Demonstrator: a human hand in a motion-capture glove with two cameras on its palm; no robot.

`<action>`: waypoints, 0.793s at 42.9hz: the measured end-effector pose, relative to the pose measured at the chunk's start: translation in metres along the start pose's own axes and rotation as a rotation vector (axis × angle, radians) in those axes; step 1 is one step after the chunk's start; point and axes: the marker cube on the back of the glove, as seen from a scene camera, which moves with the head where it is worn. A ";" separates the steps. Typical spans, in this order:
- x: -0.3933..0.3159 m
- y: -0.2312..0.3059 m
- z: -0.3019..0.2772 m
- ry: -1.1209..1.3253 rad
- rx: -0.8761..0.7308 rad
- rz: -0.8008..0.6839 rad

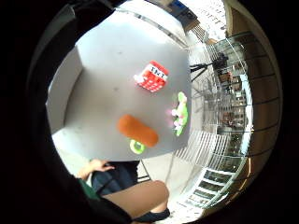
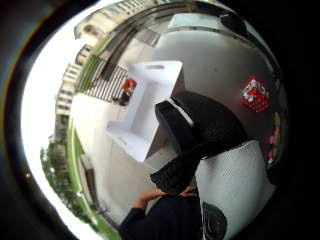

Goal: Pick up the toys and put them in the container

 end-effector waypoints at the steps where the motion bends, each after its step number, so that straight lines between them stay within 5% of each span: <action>1: 0.010 0.001 0.001 0.030 -0.002 0.089; 16: 0.133 0.055 0.059 0.046 -0.074 0.235; 34: 0.143 0.140 0.181 -0.028 -0.193 0.308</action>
